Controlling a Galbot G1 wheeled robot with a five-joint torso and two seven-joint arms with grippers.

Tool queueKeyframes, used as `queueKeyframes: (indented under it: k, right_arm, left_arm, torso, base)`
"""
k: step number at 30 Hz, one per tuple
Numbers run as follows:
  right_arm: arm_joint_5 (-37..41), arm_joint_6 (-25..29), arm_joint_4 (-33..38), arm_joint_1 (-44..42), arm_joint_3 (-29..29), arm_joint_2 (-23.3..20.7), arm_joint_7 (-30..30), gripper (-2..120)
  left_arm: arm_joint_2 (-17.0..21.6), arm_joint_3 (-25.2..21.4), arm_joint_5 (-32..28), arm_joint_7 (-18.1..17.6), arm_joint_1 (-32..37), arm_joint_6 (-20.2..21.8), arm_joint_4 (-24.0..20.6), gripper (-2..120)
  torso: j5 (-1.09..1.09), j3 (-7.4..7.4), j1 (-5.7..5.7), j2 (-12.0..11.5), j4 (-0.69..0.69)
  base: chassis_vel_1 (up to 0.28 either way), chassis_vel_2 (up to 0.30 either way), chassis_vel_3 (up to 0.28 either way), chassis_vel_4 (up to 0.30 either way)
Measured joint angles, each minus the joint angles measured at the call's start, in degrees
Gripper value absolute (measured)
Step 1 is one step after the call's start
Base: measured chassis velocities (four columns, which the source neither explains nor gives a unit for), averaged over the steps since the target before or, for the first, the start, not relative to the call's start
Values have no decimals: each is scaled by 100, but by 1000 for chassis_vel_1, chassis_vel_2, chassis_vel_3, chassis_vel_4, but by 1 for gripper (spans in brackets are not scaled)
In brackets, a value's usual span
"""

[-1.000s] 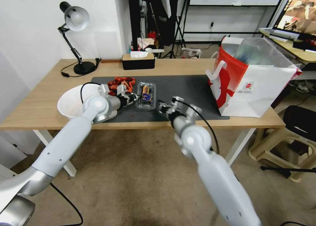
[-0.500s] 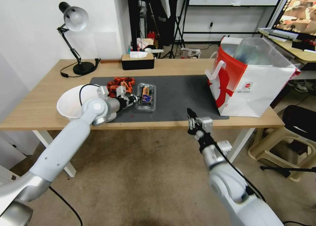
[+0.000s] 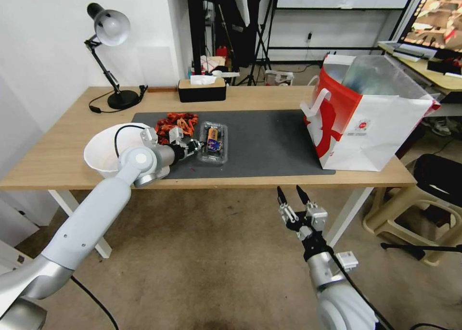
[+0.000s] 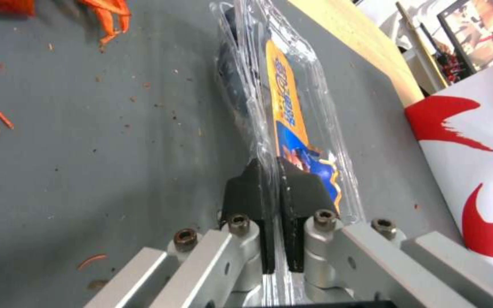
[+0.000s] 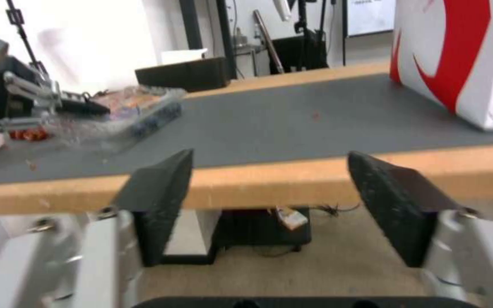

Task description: Close the takeout container lid, then place the container into the takeout bag.

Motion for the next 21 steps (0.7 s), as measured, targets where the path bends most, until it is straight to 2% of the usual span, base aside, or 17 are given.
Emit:
queueKeyframes:
  k: [4,6,12,17,21]
  right_arm:
    - [-49,47,-59,-67,-1,77,-1,82]
    - [-84,72,-98,-138,-2,133,-2,93]
    - [65,44,-105,-172,35,194,-7,107]
    - [160,-5,-105,-190,48,272,-92,113]
    - [31,35,-116,-264,42,366,-225,114]
  left_arm:
    - [-27,-17,0,3,0,-16,-14,2]
    - [-66,-61,0,3,-18,-41,-77,2]
    - [-98,-17,-21,12,-177,-123,-207,2]
    - [-246,114,-80,-5,-524,-173,-231,2]
    - [-532,305,-144,-57,-1013,-207,-164,2]
  torso:
    - [0,0,0,0,0]
    - [-1,0,0,0,-1]
    - [-1,0,0,0,0]
    - [0,0,0,0,0]
    - [0,0,0,0,-1]
  base:
    - [0,0,0,0]
    - [0,0,0,0]
    - [0,0,0,0]
    - [0,0,0,0]
    - [0,0,0,0]
